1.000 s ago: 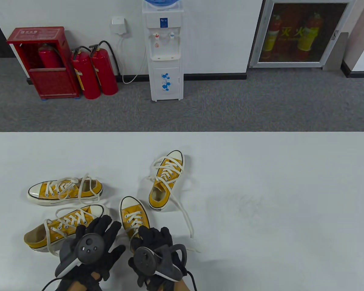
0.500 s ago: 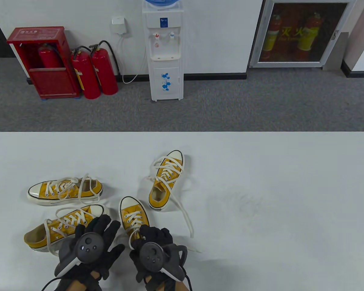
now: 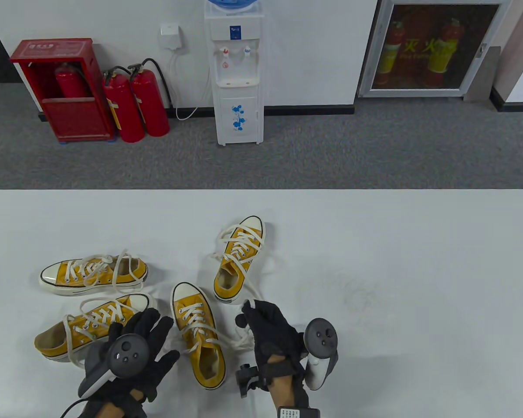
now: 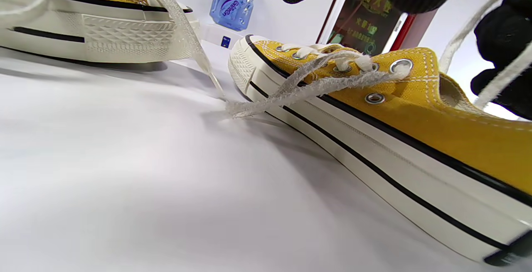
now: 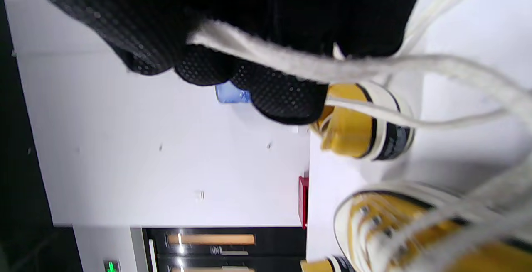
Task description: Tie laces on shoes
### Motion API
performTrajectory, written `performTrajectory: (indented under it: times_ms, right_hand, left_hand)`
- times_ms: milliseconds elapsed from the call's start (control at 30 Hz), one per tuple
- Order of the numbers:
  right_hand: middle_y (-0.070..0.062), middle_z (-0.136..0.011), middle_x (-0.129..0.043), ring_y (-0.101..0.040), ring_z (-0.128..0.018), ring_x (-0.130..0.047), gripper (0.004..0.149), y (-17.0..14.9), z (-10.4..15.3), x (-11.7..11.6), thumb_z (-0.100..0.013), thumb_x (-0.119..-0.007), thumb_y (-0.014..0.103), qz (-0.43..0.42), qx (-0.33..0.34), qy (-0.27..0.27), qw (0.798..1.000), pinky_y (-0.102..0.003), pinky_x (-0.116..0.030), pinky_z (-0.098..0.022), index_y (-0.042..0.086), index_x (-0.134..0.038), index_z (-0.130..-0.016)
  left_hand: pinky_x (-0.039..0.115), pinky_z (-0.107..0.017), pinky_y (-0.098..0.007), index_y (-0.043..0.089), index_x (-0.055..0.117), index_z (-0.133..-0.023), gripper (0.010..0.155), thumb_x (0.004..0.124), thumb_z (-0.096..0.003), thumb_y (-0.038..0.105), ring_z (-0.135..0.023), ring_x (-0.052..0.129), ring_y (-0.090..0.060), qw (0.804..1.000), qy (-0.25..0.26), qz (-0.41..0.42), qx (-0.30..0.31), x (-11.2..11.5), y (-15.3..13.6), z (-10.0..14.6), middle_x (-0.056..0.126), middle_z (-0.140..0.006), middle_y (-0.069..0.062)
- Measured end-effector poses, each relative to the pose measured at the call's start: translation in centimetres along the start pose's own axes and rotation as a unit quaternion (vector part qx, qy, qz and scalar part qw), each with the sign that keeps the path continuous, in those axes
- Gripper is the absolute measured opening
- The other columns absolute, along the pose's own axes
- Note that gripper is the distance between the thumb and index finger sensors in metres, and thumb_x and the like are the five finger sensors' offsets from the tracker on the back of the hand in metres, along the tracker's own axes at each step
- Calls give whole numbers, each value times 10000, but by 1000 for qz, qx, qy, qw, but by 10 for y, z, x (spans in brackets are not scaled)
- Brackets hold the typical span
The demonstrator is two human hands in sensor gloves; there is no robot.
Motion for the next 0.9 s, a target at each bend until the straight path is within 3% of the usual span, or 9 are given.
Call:
performTrajectory:
  times_ms: [67,233,367,533,633,733,900]
  right_hand:
    - [-43,-919,-804,-156,-617,-1043,398,-6,-3,9,-467,-821,451,-21,-11,-10,1000,-489,-767,-609,260,-850,-816]
    - [-49,-933,-799,-23,-325,-1023,392,-21,-10,17,-468,-827,428,-68,-32,-8,997,-403,-853,-481,256,-845,-819]
    - [-52,-952,-781,8,-247,-999,394,-24,-12,15,-467,-833,402,-72,-33,4,997,-375,-874,-434,255,-839,-832]
    - [-60,-951,-781,16,-200,-980,395,-23,-12,8,-466,-836,393,-61,-27,20,998,-366,-882,-405,246,-844,-832]
    - [-60,-948,-784,15,-198,-976,393,-23,-12,6,-466,-834,393,-55,-25,25,998,-366,-881,-404,245,-845,-831]
    - [-63,-946,-782,0,-210,-975,394,-23,-13,3,-468,-831,393,-51,-24,32,998,-382,-868,-425,241,-844,-832]
    - [-66,-945,-782,-8,-216,-973,394,-26,-13,2,-467,-830,391,-46,-28,34,998,-392,-860,-438,239,-845,-830]
  left_hand:
    - [151,-716,-800,298,401,-1155,781,656,-493,625,-1169,282,-472,1000,0,4,-1,0,-1,0,269,-1258,-143]
    - [186,-726,-797,297,413,-1153,776,656,-492,624,-1167,322,-467,1000,9,26,0,-3,-3,1,291,-1257,-142]
    - [253,-745,-784,295,430,-1148,768,659,-491,620,-1164,376,-459,999,17,42,3,-5,-5,1,326,-1253,-142]
    - [440,-769,-726,308,467,-1138,749,680,-489,615,-1137,554,-424,997,28,71,-2,-7,-8,-2,408,-1249,-126]
    - [640,-703,-596,303,479,-1134,743,712,-490,593,-1104,639,-408,995,9,102,-13,-4,-11,-8,444,-1241,-116]
    - [681,-679,-569,319,506,-1126,722,753,-490,559,-1101,682,-378,990,-14,139,-26,-3,-11,-18,492,-1243,-49]
    - [683,-670,-587,314,610,-1085,652,811,-485,473,-993,801,-372,984,-15,168,-60,-4,-10,-39,618,-1173,-100]
Point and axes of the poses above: the tracker on the back of each hand, its own y axis roughly to the thumb side, its own z axis roughly from the fingertips to the wrist, x = y × z, the point moved 5 cm from there along -z, roughly from the wrist to the fingertips
